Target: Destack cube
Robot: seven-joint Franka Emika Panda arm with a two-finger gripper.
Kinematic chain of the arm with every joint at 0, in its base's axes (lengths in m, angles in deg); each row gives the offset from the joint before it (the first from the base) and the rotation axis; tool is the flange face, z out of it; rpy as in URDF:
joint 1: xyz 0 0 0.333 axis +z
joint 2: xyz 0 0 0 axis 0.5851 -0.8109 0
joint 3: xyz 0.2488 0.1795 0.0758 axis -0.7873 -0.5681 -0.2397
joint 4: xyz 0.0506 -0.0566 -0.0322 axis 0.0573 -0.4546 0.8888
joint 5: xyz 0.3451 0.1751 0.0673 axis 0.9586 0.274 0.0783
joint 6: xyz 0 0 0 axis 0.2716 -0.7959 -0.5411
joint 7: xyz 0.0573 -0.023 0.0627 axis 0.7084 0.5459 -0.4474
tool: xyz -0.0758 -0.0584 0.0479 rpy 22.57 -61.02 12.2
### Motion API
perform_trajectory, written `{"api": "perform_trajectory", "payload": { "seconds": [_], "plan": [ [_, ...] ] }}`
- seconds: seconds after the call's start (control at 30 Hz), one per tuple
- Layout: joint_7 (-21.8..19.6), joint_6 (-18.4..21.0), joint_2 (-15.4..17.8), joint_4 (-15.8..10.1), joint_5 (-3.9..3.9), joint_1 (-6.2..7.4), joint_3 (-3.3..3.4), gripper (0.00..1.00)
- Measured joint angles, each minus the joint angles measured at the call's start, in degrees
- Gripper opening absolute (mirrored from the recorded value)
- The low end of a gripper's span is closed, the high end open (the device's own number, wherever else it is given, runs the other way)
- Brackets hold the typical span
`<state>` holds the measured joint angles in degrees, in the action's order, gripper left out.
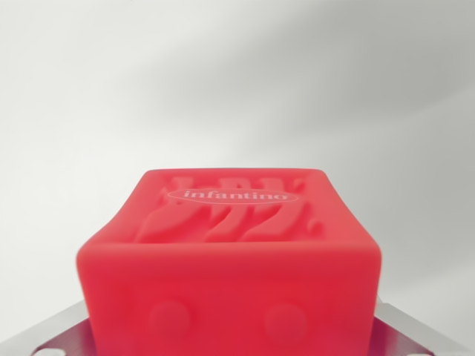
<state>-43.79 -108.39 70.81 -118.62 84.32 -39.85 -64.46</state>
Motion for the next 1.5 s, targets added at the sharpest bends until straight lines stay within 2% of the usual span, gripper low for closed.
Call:
{"api": "perform_trajectory", "payload": {
  "seconds": [0.6, 1.5],
  "plan": [
    [1.42, 1.15, -5.1, 6.22, 0.28, -1.38, 0.66, 0.0],
    [2.87, 3.52, -12.46, 15.97, 0.71, -3.82, 0.8, 0.0]
  ]
}}
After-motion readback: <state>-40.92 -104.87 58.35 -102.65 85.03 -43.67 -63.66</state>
